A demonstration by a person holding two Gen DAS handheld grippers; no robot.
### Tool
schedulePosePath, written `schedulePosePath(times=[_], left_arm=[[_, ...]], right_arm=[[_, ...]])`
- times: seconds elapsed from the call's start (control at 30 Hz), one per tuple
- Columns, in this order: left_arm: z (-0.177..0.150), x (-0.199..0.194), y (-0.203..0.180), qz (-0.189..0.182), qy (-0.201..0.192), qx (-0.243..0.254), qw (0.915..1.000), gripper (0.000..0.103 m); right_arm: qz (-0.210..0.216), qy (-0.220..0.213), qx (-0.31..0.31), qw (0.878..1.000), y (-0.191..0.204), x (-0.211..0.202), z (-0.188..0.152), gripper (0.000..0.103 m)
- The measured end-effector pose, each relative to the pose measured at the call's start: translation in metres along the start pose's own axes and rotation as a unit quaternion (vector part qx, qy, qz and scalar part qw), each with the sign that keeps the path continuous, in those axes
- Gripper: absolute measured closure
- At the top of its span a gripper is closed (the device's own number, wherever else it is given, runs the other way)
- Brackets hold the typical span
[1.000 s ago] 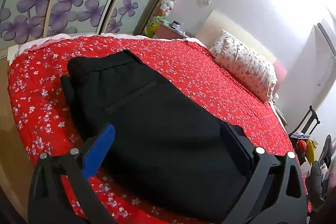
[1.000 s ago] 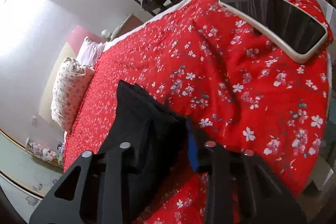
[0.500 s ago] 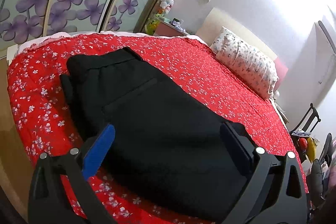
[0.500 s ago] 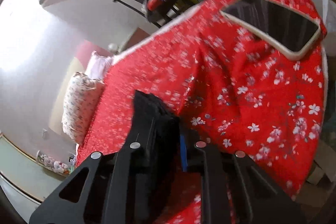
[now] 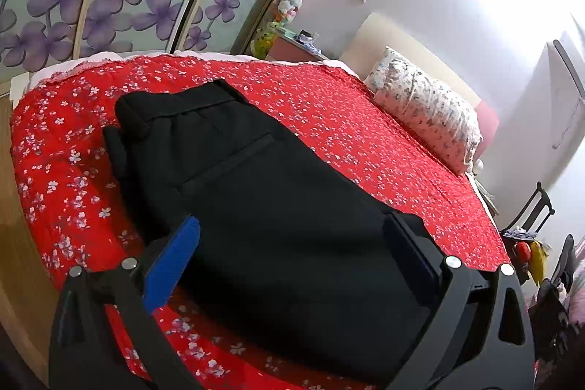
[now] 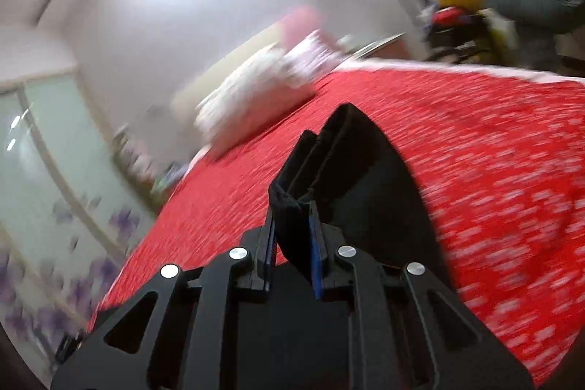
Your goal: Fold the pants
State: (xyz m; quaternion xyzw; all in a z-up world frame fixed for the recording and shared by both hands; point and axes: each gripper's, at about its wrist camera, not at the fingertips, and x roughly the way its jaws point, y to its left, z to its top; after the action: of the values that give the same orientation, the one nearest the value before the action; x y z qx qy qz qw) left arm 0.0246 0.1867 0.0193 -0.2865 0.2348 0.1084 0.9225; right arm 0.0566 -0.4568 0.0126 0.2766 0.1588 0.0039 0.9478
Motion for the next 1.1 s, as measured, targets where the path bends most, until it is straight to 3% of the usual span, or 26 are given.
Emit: schedulePosePath(times=[0.17, 0.33, 0.43, 0.57, 0.63, 0.77, 0.9, 1.0, 1.1], left_arm=[[0.001, 0.0, 0.0, -0.004, 0.001, 0.001, 1.0, 0.003], [0.002, 0.0, 0.002, -0.008, 0.006, -0.001, 0.9999, 0.003], [0.003, -0.002, 0.002, -0.014, 0.006, -0.001, 0.9999, 0.003], [0.004, -0.002, 0.005, -0.018, 0.007, -0.006, 0.9998, 0.003], [0.005, -0.001, 0.006, -0.02, 0.008, -0.011, 0.9997, 0.003], [0.006, -0.002, 0.007, -0.02, 0.008, -0.011, 0.9997, 0.003], [0.006, -0.004, 0.009, -0.02, 0.002, -0.007, 0.9998, 0.002], [0.006, -0.003, 0.011, -0.02, 0.005, -0.012, 0.9997, 0.002], [0.006, -0.003, 0.012, -0.022, 0.008, -0.017, 0.9996, 0.002]], right_arm=[[0.058, 0.121, -0.038, 0.99, 0.076, 0.064, -0.061, 0.087], [0.047, 0.211, -0.074, 0.974, 0.114, 0.102, -0.124, 0.087], [0.039, 0.211, -0.071, 0.974, 0.124, 0.1, -0.131, 0.087], [0.092, 0.2, -0.034, 0.975, 0.148, 0.096, -0.122, 0.087], [0.11, 0.201, -0.059, 0.972, 0.173, 0.097, -0.127, 0.087], [0.09, 0.25, -0.091, 0.96, 0.193, 0.122, -0.149, 0.087], [0.124, 0.229, -0.073, 0.963, 0.206, 0.118, -0.137, 0.087], [0.13, 0.249, -0.116, 0.953, 0.218, 0.116, -0.15, 0.087], [0.099, 0.291, -0.193, 0.932, 0.223, 0.123, -0.178, 0.086]])
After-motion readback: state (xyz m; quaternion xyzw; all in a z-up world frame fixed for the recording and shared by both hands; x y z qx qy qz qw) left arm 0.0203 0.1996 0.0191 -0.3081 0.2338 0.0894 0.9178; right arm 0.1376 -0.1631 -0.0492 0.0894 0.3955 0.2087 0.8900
